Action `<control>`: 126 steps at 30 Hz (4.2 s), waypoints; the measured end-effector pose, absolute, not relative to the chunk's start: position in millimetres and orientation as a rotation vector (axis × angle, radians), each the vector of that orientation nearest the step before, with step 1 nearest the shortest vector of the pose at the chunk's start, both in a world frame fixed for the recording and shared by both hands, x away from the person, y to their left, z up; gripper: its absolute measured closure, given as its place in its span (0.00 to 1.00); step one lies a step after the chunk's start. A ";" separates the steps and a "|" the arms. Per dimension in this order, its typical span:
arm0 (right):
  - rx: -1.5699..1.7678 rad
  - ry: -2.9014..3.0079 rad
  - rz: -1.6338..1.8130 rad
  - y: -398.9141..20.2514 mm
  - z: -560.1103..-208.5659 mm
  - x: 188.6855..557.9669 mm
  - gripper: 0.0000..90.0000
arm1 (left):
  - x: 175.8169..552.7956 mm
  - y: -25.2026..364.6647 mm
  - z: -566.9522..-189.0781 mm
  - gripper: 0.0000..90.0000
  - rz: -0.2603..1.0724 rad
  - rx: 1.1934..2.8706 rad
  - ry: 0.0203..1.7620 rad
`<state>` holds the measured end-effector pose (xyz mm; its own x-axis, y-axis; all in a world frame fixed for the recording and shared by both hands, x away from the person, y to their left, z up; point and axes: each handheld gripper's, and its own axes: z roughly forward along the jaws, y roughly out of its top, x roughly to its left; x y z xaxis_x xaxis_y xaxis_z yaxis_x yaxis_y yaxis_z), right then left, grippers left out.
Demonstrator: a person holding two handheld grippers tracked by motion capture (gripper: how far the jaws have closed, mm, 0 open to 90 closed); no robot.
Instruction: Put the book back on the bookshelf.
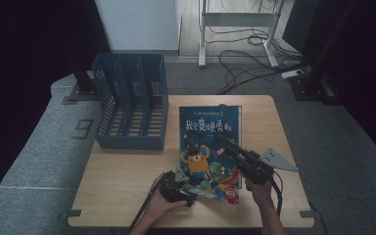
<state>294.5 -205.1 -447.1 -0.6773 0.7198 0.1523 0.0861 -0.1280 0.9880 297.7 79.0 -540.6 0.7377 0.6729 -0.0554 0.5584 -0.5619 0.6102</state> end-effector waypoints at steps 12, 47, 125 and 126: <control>0.872 1.686 1.854 -206.2 -445.4 292.9 0.88 | 306.8 85.5 -540.2 0.09 0.196 2.262 0.967; 0.837 1.694 1.845 -208.2 -446.3 290.1 0.87 | 299.6 84.7 -537.0 0.14 0.254 2.226 0.936; 0.693 1.747 1.803 -202.6 -439.0 281.7 0.89 | 313.6 80.8 -541.7 0.18 0.288 2.230 1.028; 0.693 1.751 1.803 -203.0 -439.2 281.2 0.89 | 312.1 81.5 -542.3 0.18 0.295 2.229 1.023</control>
